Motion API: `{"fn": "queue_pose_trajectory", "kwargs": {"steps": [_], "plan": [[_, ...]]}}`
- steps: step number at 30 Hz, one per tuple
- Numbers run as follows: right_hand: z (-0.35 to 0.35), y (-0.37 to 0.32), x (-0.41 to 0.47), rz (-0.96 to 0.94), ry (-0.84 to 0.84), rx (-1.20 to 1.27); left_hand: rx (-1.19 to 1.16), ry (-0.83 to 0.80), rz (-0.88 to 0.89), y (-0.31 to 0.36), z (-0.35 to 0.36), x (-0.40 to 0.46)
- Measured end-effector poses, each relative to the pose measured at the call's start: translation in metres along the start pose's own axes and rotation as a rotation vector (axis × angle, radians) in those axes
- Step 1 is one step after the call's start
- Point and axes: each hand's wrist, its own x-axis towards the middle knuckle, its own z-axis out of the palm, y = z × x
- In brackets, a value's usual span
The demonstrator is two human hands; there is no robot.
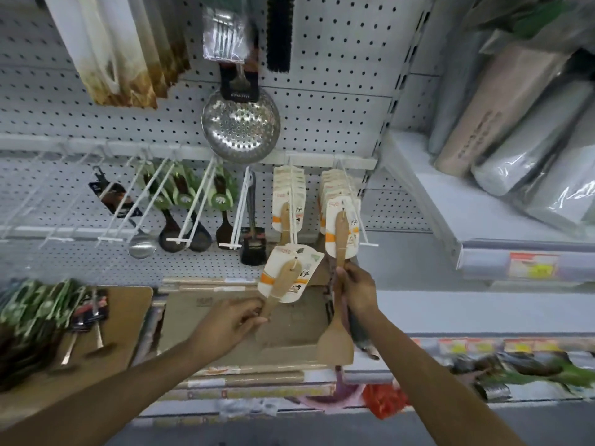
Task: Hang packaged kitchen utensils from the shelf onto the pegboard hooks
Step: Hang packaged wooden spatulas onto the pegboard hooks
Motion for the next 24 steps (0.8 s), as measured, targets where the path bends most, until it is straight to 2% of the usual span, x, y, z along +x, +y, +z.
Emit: {"fn": "queue_pose_trajectory", "kwargs": {"steps": [5, 8, 12, 14, 16, 18, 24], "plan": [[-0.006, -0.004, -0.001, 0.054, 0.012, 0.114, -0.025, 0.023, -0.060, 0.007, 0.019, -0.006], [-0.006, -0.004, -0.005, 0.067, -0.049, 0.138, -0.032, 0.015, -0.104, 0.011, 0.033, -0.011], [-0.005, -0.011, -0.025, -0.039, -0.389, 0.041, -0.055, 0.017, -0.161, 0.014, 0.052, -0.018], [0.000, -0.015, -0.037, -0.060, -0.551, 0.115, -0.076, 0.031, -0.199, 0.014, 0.059, -0.018], [0.007, -0.015, -0.045, -0.111, -0.633, 0.185, -0.113, 0.041, -0.228, 0.016, 0.063, -0.016], [0.015, -0.016, -0.053, -0.167, -0.642, 0.268, -0.166, 0.047, -0.247, 0.023, 0.064, -0.013], [0.030, -0.027, -0.064, -0.184, -0.490, 0.367, -0.382, 0.033, -0.305, 0.029, 0.066, -0.010]]}}
